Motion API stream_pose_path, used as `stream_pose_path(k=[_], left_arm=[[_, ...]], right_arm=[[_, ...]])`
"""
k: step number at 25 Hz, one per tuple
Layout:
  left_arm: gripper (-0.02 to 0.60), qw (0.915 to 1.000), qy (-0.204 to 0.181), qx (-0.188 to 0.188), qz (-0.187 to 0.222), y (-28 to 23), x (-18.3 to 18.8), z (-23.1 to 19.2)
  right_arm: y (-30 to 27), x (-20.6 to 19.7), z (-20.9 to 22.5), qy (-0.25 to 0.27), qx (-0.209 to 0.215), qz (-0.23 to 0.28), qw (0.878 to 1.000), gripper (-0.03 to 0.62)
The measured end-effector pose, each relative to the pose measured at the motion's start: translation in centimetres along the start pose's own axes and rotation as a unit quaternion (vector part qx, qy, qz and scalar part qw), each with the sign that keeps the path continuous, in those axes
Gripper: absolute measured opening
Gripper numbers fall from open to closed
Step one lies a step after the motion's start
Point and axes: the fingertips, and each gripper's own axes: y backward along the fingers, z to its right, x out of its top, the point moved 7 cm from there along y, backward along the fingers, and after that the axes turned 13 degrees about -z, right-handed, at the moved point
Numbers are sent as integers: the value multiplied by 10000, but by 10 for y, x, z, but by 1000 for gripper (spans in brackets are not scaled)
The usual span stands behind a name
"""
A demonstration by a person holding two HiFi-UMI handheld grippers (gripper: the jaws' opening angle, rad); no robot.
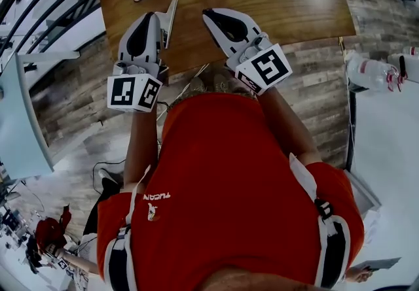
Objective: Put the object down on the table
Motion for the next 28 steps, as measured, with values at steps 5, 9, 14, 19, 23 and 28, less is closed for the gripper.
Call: stream_pose_path(k=[5,9,14,19,23,28], left_arm=[[9,9999,57,-90,42,3,0,8],[9,9999,56,-122,68,5,0,10],[9,9999,59,-124,52,6,-1,11],[9,9999,93,-134,24,5,-4,8],[9,9998,104,-149,16,6,-4,9],[9,9998,123,-167,-21,4,-6,6]], right_arm=[[2,0,-7,20,40,36,10000,25],[3,1,-9,42,28,76,10000,25],[2,0,-12,92,82,63,9999,25],[-2,-1,-13,110,112,66,9999,25],[-1,0,-14,117,100,69,9999,25],[-3,0,-13,130,83,67,9999,25]])
